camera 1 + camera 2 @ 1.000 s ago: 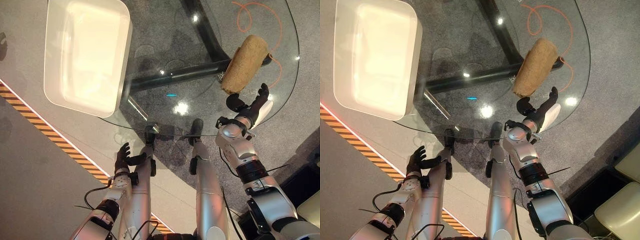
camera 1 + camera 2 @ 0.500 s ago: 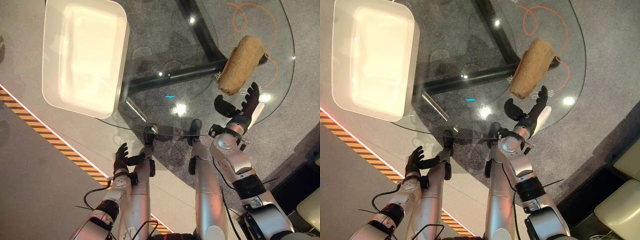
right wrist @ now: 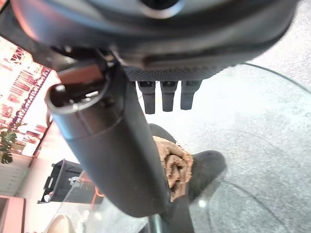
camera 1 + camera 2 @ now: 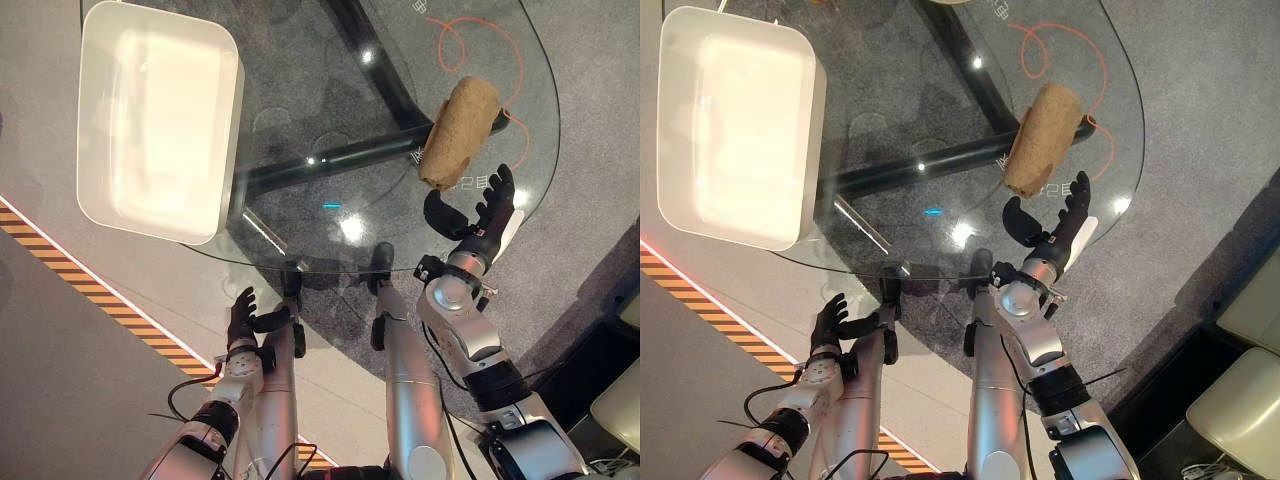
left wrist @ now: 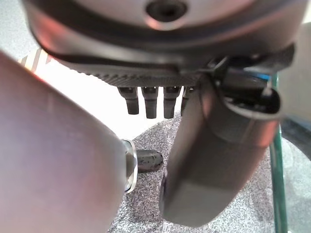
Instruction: Wipe the table with a cloth and put it in the basket.
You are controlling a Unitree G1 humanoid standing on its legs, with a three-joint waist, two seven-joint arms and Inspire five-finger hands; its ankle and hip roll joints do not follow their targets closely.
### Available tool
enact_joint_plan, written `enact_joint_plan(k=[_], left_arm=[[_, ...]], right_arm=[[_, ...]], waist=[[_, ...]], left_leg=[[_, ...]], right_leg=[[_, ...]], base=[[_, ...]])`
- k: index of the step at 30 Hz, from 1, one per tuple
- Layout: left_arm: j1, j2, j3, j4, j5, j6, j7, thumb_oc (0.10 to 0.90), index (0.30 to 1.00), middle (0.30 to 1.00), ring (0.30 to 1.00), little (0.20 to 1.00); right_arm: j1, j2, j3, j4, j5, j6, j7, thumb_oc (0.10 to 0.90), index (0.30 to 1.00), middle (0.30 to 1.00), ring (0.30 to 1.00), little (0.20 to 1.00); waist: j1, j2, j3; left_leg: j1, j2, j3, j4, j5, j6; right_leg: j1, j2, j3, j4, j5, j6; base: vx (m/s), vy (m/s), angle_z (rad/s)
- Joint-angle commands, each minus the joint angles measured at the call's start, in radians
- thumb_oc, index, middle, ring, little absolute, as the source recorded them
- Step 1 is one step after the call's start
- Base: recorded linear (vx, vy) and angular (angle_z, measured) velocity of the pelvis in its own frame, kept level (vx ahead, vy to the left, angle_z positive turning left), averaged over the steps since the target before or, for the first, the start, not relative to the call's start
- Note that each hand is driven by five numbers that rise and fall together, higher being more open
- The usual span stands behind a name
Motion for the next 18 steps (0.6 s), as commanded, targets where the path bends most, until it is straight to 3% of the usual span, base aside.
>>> enact_joint_plan(k=[1,18], left_arm=[[0.158,-0.069,-0.008,-0.004,-0.021,0.013,0.028,0.800,0.900,0.900,0.900,0.900],[0.123,-0.077,-0.025,-0.002,-0.034,0.036,0.028,0.800,0.900,0.900,0.900,0.900]], right_arm=[[-0.010,-0.030,-0.062,-0.095,0.008,-0.067,-0.092,0.800,0.900,0.900,0.900,0.900],[-0.118,-0.035,-0.063,-0.022,0.109,-0.089,-0.103,0.800,0.900,0.900,0.900,0.900]], waist=[[0.023,0.019,-0.016],[0.045,0.035,-0.016]], left_leg=[[0.000,-0.055,0.026,-0.047,0.012,0.050],[-0.034,-0.071,0.023,-0.057,0.022,0.054]], right_leg=[[0.015,0.070,-0.032,0.028,-0.027,-0.023],[-0.019,0.068,-0.036,0.018,-0.015,-0.024]], base=[[0.00,0.000,0.00],[0.00,0.020,0.00]])
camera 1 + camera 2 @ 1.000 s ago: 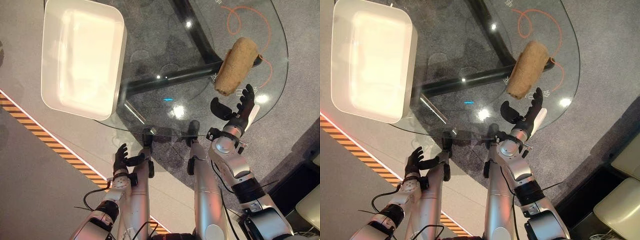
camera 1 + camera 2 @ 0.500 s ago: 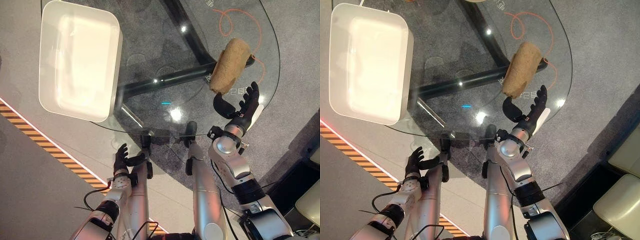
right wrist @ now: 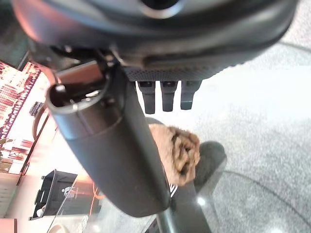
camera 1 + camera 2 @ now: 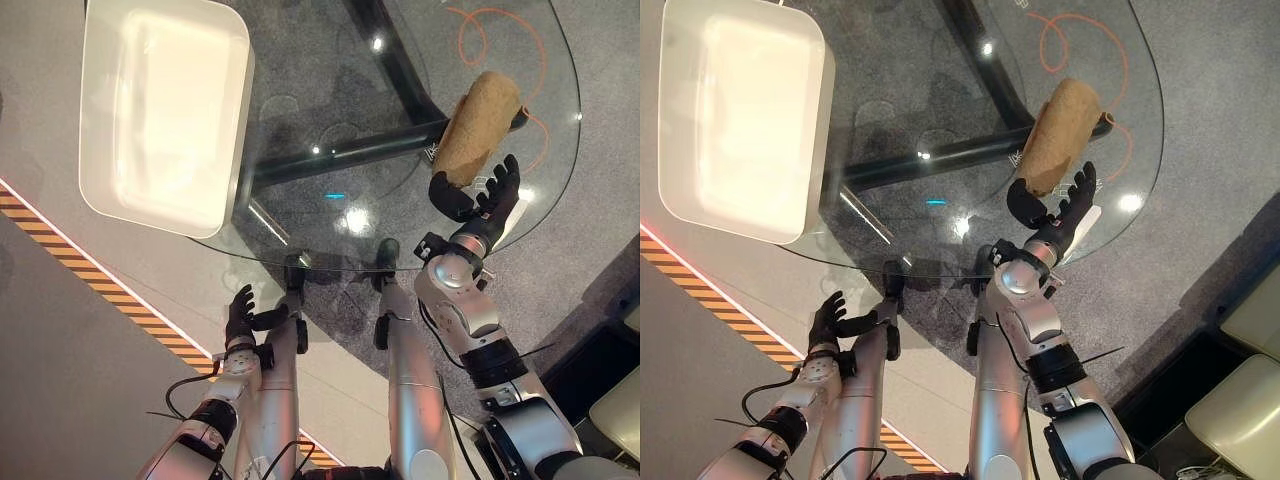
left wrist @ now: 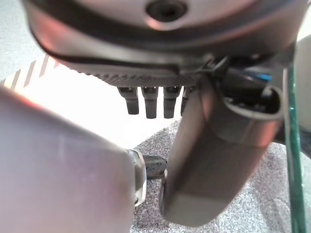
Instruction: Wipe the table with a cloth and put it in the basket.
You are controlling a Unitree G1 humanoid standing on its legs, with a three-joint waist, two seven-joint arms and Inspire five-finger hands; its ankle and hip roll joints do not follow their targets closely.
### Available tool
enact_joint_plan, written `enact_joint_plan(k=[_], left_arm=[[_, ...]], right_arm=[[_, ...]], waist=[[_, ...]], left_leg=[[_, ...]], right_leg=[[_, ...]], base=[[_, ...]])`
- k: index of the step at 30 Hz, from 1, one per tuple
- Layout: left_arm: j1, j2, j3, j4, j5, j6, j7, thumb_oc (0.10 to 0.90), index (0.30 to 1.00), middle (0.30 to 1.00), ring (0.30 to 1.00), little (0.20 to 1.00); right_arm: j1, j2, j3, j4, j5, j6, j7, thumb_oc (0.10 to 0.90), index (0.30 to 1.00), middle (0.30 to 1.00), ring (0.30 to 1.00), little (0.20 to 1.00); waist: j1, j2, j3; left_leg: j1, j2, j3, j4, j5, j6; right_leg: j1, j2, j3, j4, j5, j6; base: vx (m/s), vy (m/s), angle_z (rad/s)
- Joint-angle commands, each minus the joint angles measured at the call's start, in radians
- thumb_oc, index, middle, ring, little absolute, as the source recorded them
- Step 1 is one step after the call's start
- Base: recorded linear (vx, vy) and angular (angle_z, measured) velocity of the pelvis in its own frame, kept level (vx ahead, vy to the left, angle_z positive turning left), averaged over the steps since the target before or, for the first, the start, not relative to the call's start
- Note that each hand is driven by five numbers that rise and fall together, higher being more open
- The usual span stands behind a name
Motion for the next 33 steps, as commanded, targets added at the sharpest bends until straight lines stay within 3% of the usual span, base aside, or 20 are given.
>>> enact_joint_plan(k=[1,9,20,33], left_arm=[[0.130,-0.086,-0.028,0.004,-0.032,0.028,0.027,0.800,0.900,0.900,0.900,0.900],[0.127,-0.078,-0.029,-0.005,-0.033,0.039,0.027,0.800,0.900,0.900,0.900,0.900],[0.107,-0.074,-0.043,0.002,-0.034,0.046,0.024,0.800,0.900,0.900,0.900,0.900],[0.098,-0.071,-0.055,-0.004,-0.031,0.047,0.012,0.800,0.900,0.900,0.900,0.900]], right_arm=[[0.003,-0.040,-0.047,-0.075,0.004,-0.091,-0.077,0.800,0.900,0.900,0.900,0.900],[-0.031,-0.046,-0.059,-0.085,0.036,-0.108,-0.078,0.800,0.900,0.900,0.900,0.900],[-0.121,-0.097,-0.077,0.058,0.056,-0.043,-0.206,0.800,0.900,0.900,0.900,0.900],[-0.226,-0.138,-0.053,0.138,0.048,0.006,-0.231,0.800,0.900,0.900,0.900,0.900]], waist=[[0.008,0.035,-0.016],[0.015,0.031,-0.016],[0.034,0.037,-0.016],[0.057,0.049,-0.016]], left_leg=[[-0.001,-0.071,0.024,-0.058,0.025,0.052],[-0.011,-0.075,0.019,-0.059,0.021,0.054],[-0.029,-0.084,0.001,-0.062,0.022,0.058],[-0.049,-0.096,-0.018,-0.067,0.024,0.058]], right_leg=[[0.009,0.068,-0.034,0.023,-0.019,-0.020],[-0.001,0.068,-0.035,0.018,-0.013,-0.015],[-0.017,0.062,-0.047,0.009,-0.001,-0.008],[-0.037,0.058,-0.054,0.005,-0.001,-0.005]], base=[[0.00,0.000,0.00],[0.00,0.008,0.01],[0.00,0.001,0.03],[0.00,0.000,0.01]])
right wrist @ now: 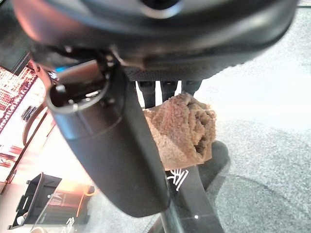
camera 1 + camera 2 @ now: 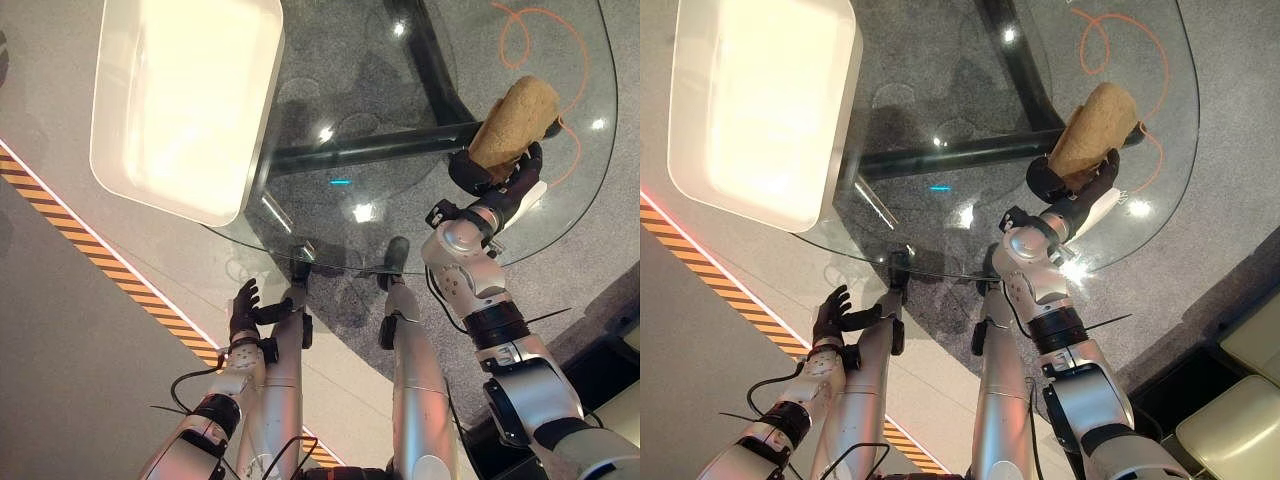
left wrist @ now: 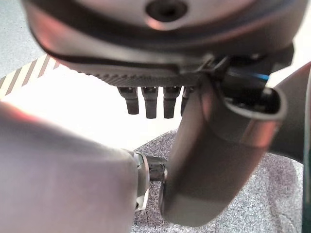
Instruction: Wipe the table with a cloth and put it in the basket.
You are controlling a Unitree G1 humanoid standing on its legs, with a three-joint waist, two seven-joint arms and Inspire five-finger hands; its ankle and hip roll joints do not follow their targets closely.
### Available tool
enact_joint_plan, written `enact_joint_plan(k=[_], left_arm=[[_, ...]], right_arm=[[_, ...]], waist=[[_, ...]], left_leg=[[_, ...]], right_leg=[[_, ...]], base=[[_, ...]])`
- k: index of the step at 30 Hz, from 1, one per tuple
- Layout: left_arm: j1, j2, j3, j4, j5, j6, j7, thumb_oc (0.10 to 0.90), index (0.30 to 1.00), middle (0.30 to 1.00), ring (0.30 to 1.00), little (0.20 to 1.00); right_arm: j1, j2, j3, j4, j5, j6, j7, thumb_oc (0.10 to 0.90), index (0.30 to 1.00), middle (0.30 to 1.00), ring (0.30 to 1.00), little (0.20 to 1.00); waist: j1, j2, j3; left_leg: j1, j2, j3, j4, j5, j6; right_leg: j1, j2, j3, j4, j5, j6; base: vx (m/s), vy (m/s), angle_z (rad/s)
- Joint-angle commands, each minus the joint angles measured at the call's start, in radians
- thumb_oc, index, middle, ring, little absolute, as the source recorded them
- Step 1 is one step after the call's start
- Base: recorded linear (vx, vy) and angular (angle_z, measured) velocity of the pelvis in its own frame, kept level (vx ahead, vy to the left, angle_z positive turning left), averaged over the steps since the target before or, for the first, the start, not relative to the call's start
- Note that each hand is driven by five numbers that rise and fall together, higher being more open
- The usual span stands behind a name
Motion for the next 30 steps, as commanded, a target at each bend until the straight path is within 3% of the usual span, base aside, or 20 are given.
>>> enact_joint_plan(k=[1,7,8,11,12,20,30], left_arm=[[0.119,-0.064,-0.052,0.021,-0.012,0.041,0.011,0.800,0.900,0.900,0.900,0.900],[0.116,-0.059,-0.054,0.020,-0.010,0.045,0.010,0.800,0.900,0.900,0.900,0.900],[0.116,-0.059,-0.054,0.021,-0.010,0.044,0.009,0.800,0.900,0.900,0.900,0.900],[0.119,-0.056,-0.056,0.021,-0.006,0.042,0.007,0.800,0.900,0.900,0.900,0.900],[0.119,-0.055,-0.056,0.022,-0.006,0.041,0.006,0.800,0.900,0.900,0.900,0.900],[0.117,-0.056,-0.064,0.021,-0.007,0.027,0.006,0.800,0.900,0.900,0.900,0.900],[0.123,-0.066,-0.070,0.016,-0.011,0.014,0.021,0.800,0.900,0.900,0.900,0.900]], right_arm=[[-0.052,-0.109,-0.007,-0.049,-0.030,-0.008,-0.140,0.800,0.900,0.900,0.900,0.900],[-0.087,-0.123,0.003,0.002,0.000,0.009,-0.138,0.800,0.900,0.900,0.900,0.900],[-0.088,-0.124,0.005,0.004,0.006,0.009,-0.138,0.745,0.853,0.853,0.853,0.845],[-0.091,-0.128,0.009,0.035,0.041,0.010,-0.137,0.163,0.354,0.354,0.354,0.263],[-0.091,-0.129,0.009,0.037,0.042,0.009,-0.137,0.105,0.305,0.305,0.305,0.205],[-0.088,-0.126,0.021,0.077,0.048,-0.010,-0.129,0.100,0.300,0.300,0.300,0.200],[-0.044,-0.107,0.022,-0.015,-0.079,-0.002,-0.142,0.100,0.300,0.300,0.300,0.200]], waist=[[0.017,0.047,-0.016],[0.025,0.048,-0.016],[0.026,0.048,-0.016],[0.029,0.047,-0.016],[0.029,0.047,-0.016],[0.031,0.051,-0.016],[0.020,0.046,-0.016]], left_leg=[[-0.003,-0.090,0.014,-0.065,0.022,0.061],[-0.012,-0.093,0.006,-0.067,0.023,0.061],[-0.013,-0.093,0.005,-0.067,0.023,0.061],[-0.015,-0.093,0.002,-0.069,0.024,0.061],[-0.015,-0.093,0.002,-0.069,0.024,0.061],[-0.020,-0.095,-0.001,-0.072,0.025,0.061],[-0.021,-0.092,0.003,-0.076,0.026,0.060]], right_leg=[[-0.008,0.064,-0.021,0.005,0.010,-0.007],[-0.017,0.065,-0.025,0.005,0.010,-0.006],[-0.017,0.065,-0.026,0.004,0.010,-0.006],[-0.019,0.063,-0.031,0.003,0.012,-0.005],[-0.019,0.063,-0.031,0.003,0.012,-0.005],[-0.025,0.063,-0.034,0.001,0.013,-0.005],[-0.029,0.065,-0.029,0.002,0.012,-0.003]], base=[[0.00,0.000,0.00],[0.00,0.000,0.00],[0.00,0.000,0.00],[0.00,-0.012,0.05],[0.00,-0.010,0.07],[0.00,-0.002,0.01],[0.00,0.000,0.00]])
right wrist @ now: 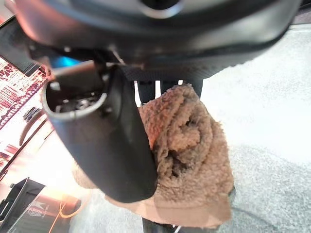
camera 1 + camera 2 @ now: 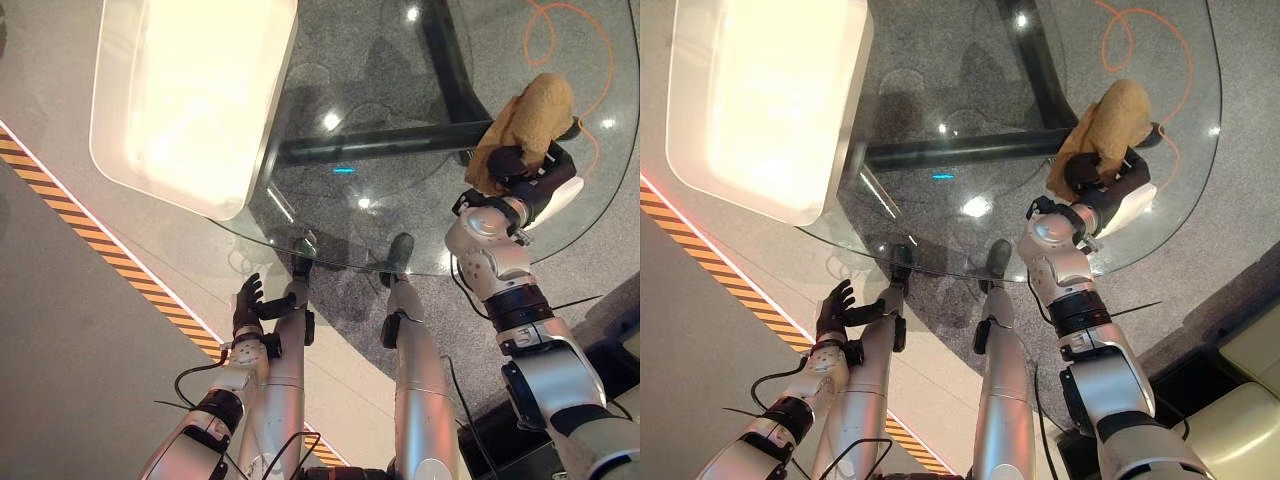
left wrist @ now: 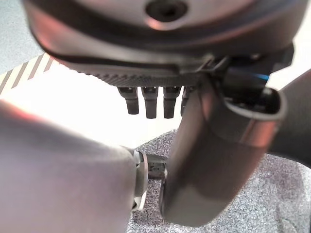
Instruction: Wipe the table with a cloth and put it in the basket.
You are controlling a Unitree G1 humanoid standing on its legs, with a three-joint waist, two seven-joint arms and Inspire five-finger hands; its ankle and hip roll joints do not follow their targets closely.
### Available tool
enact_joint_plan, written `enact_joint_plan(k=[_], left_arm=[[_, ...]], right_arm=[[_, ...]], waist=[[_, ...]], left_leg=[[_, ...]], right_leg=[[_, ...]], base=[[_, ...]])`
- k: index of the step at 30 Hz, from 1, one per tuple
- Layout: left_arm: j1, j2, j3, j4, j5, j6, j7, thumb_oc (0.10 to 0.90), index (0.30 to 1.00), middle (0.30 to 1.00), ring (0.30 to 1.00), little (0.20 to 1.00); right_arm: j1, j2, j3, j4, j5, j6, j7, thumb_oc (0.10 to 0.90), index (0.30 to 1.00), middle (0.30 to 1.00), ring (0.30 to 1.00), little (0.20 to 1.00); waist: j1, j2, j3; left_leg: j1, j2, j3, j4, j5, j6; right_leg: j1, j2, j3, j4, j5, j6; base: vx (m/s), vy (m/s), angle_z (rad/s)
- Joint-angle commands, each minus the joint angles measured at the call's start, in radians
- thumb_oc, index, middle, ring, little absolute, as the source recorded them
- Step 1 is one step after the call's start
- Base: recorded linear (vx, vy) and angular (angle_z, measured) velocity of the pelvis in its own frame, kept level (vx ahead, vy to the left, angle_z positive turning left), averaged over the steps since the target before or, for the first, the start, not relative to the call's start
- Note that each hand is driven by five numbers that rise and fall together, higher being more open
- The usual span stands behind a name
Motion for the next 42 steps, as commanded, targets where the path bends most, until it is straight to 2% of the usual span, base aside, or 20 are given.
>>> enact_joint_plan(k=[1,4,5,9,11,15,17,19,22,33,34,37,38,39,40,42], left_arm=[[0.140,-0.057,-0.068,0.020,-0.012,0.015,0.023,0.800,0.900,0.900,0.900,0.900],[0.137,-0.057,-0.066,0.018,-0.013,0.019,0.027,0.800,0.900,0.900,0.900,0.900],[0.140,-0.056,-0.063,0.020,-0.010,0.018,0.025,0.800,0.900,0.900,0.900,0.900],[0.143,-0.055,-0.058,0.017,-0.003,0.021,0.025,0.800,0.900,0.900,0.900,0.900],[0.147,-0.051,-0.048,0.018,0.007,0.022,0.016,0.800,0.900,0.900,0.900,0.900],[0.147,-0.053,-0.044,0.019,0.015,0.020,0.014,0.800,0.900,0.900,0.900,0.900],[0.146,-0.054,-0.043,0.020,0.016,0.019,0.012,0.800,0.900,0.900,0.900,0.900],[0.143,-0.056,-0.045,0.020,0.020,0.016,0.009,0.800,0.900,0.900,0.900,0.900],[0.138,-0.056,-0.053,0.017,0.024,0.022,0.010,0.800,0.900,0.900,0.900,0.900],[0.141,-0.046,-0.067,0.017,0.037,0.013,-0.009,0.800,0.900,0.900,0.900,0.900],[0.162,-0.049,-0.075,0.018,0.037,0.013,-0.010,0.800,0.900,0.900,0.900,0.900],[0.136,-0.048,-0.075,0.010,0.040,0.021,-0.005,0.800,0.900,0.900,0.900,0.900],[0.158,-0.049,-0.083,0.009,0.040,0.022,-0.005,0.800,0.900,0.900,0.900,0.900],[0.134,-0.047,-0.077,0.008,0.041,0.024,-0.005,0.800,0.900,0.900,0.900,0.900],[0.156,-0.049,-0.087,0.009,0.042,0.023,-0.005,0.800,0.900,0.900,0.900,0.900],[0.160,-0.048,-0.088,0.007,0.044,0.022,-0.006,0.800,0.900,0.900,0.900,0.900]], right_arm=[[0.022,-0.018,0.029,-0.155,-0.121,-0.010,-0.111,0.100,0.300,0.300,0.300,0.200],[0.028,-0.019,0.027,-0.176,-0.156,-0.008,-0.102,0.100,0.300,0.300,0.300,0.200],[0.029,-0.024,0.030,-0.202,-0.209,0.005,-0.081,0.100,0.300,0.300,0.300,0.200],[0.018,-0.032,0.034,-0.231,-0.268,0.059,-0.016,0.100,0.300,0.300,0.300,0.200],[0.002,-0.052,0.058,-0.244,-0.311,0.127,0.074,0.100,0.300,0.300,0.300,0.200],[-0.010,-0.054,0.102,-0.255,-0.375,0.190,0.209,0.100,0.300,0.300,0.300,0.200],[-0.012,-0.054,0.118,-0.256,-0.397,0.204,0.244,0.100,0.300,0.300,0.300,0.200],[-0.024,-0.046,0.162,-0.262,-0.451,0.229,0.346,0.100,0.300,0.300,0.300,0.200],[-0.038,-0.033,0.204,-0.261,-0.475,0.247,0.405,0.100,0.300,0.300,0.300,0.200],[-0.044,0.030,0.320,-0.252,-0.505,0.249,0.564,0.100,0.300,0.300,0.300,0.200],[-0.022,0.039,0.331,-0.248,-0.507,0.248,0.578,0.100,0.300,0.300,0.300,0.200],[-0.037,0.060,0.359,-0.250,-0.520,0.231,0.637,0.100,0.300,0.300,0.300,0.200],[-0.013,0.070,0.370,-0.249,-0.525,0.227,0.650,0.100,0.300,0.300,0.300,0.200],[-0.034,0.075,0.381,-0.249,-0.533,0.216,0.671,0.100,0.300,0.300,0.300,0.200],[-0.010,0.093,0.404,-0.247,-0.547,0.203,0.700,0.100,0.300,0.300,0.300,0.200],[-0.006,0.098,0.413,-0.250,-0.556,0.194,0.715,0.100,0.300,0.300,0.300,0.200]], waist=[[-0.003,0.042,-0.016],[-0.006,0.041,-0.016],[-0.007,0.040,-0.016],[-0.007,0.038,-0.016],[-0.005,0.036,-0.016],[-0.003,0.034,-0.016],[-0.001,0.034,-0.016],[0.003,0.038,-0.016],[0.010,0.043,-0.016],[0.028,0.055,-0.016],[0.034,0.058,-0.016],[0.031,0.057,-0.016],[0.038,0.060,-0.016],[0.033,0.058,-0.016],[0.041,0.061,-0.016],[0.043,0.062,-0.016]], left_leg=[[0.000,-0.092,0.030,-0.060,0.018,0.072],[-0.002,-0.091,0.031,-0.057,0.018,0.072],[-0.007,-0.090,0.032,-0.051,0.016,0.072],[-0.009,-0.090,0.031,-0.050,0.017,0.071],[-0.011,-0.089,0.030,-0.046,0.016,0.070],[-0.013,-0.090,0.029,-0.041,0.015,0.069],[-0.012,-0.090,0.029,-0.040,0.016,0.068],[-0.018,-0.090,0.029,-0.039,0.019,0.067],[-0.022,-0.093,0.027,-0.038,0.021,0.065],[-0.037,-0.092,0.028,-0.028,0.024,0.060],[0.001,-0.087,0.024,-0.023,-0.010,0.056],[-0.041,-0.092,0.027,-0.026,0.025,0.060],[-0.001,-0.087,0.023,-0.021,-0.009,0.056],[-0.042,-0.093,0.027,-0.027,0.026,0.060],[-0.003,-0.088,0.023,-0.021,-0.007,0.055],[0.001,-0.087,0.024,-0.020,-0.009,0.054]], right_leg=[[-0.013,0.065,-0.002,0.002,0.017,0.001],[-0.015,0.065,-0.002,0.004,0.018,0.002],[-0.018,0.065,-0.001,0.008,0.018,0.003],[-0.021,0.067,0.000,0.009,0.019,0.005],[-0.023,0.066,-0.003,0.013,0.018,0.006],[-0.025,0.066,-0.007,0.018,0.014,0.005],[-0.024,0.065,-0.008,0.018,0.012,0.005],[-0.029,0.062,-0.014,0.022,0.008,0.004],[-0.033,0.056,-0.021,0.024,0.006,0.005],[-0.046,0.045,-0.039,0.035,0.001,0.007],[-0.012,0.051,-0.032,0.046,-0.028,0.014],[-0.051,0.041,-0.042,0.039,0.002,0.009],[-0.016,0.048,-0.036,0.049,-0.027,0.016],[-0.051,0.040,-0.045,0.038,0.003,0.010],[-0.016,0.046,-0.040,0.049,-0.027,0.017],[-0.013,0.046,-0.041,0.050,-0.029,0.017]], base=[[0.00,0.000,0.00],[0.00,0.000,0.00],[0.00,0.000,0.00],[0.00,0.000,0.00],[0.00,0.000,0.00],[0.00,0.000,0.00],[0.00,0.000,0.00],[0.00,0.000,0.00],[0.00,0.000,0.00],[0.00,0.001,0.03],[0.05,-0.006,0.07],[-0.02,-0.004,0.02],[0.00,0.000,0.00],[0.04,-0.005,-0.02],[0.00,0.000,0.00],[0.03,-0.001,0.01]])
